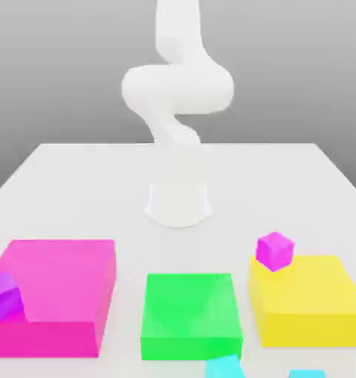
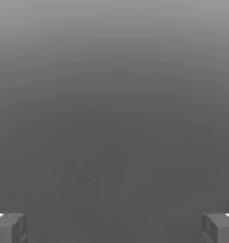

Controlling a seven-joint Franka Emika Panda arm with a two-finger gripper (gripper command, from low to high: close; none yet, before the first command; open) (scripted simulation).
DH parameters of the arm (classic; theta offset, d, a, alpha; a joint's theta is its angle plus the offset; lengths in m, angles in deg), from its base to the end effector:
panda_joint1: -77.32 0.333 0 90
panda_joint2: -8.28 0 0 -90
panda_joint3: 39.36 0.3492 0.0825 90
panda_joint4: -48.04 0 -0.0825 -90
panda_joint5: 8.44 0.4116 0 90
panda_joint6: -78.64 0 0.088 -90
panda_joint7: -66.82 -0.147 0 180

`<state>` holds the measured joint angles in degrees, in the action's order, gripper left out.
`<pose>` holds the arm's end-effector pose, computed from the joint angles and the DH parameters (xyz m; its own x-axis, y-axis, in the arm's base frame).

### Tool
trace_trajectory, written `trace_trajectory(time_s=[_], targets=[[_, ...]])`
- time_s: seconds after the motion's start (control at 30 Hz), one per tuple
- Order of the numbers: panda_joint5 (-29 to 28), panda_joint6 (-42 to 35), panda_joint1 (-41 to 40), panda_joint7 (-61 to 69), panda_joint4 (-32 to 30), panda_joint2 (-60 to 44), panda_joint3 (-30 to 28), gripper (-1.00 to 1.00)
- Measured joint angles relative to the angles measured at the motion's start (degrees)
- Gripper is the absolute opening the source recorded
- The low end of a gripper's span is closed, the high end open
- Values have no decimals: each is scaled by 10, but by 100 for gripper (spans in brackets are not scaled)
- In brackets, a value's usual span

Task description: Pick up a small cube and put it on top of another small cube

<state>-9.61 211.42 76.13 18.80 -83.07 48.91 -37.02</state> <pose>0.4116 0.0125 0.6810 0.5024 -0.7162 0.4844 -0.5428 -0.6973 -0.4681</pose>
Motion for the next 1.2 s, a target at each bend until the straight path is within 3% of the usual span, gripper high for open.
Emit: trace_trajectory(time_s=[0.53, 0.8, 1.07, 1.2], targets=[[-112, 62, -29, -165, 44, -336, 114, 0], [-146, 96, 0, -233, 65, -499, 125, 0], [-130, 138, 29, -267, 83, -649, 139, 0], [-151, 191, 50, -288, 100, -731, 119, 0]])
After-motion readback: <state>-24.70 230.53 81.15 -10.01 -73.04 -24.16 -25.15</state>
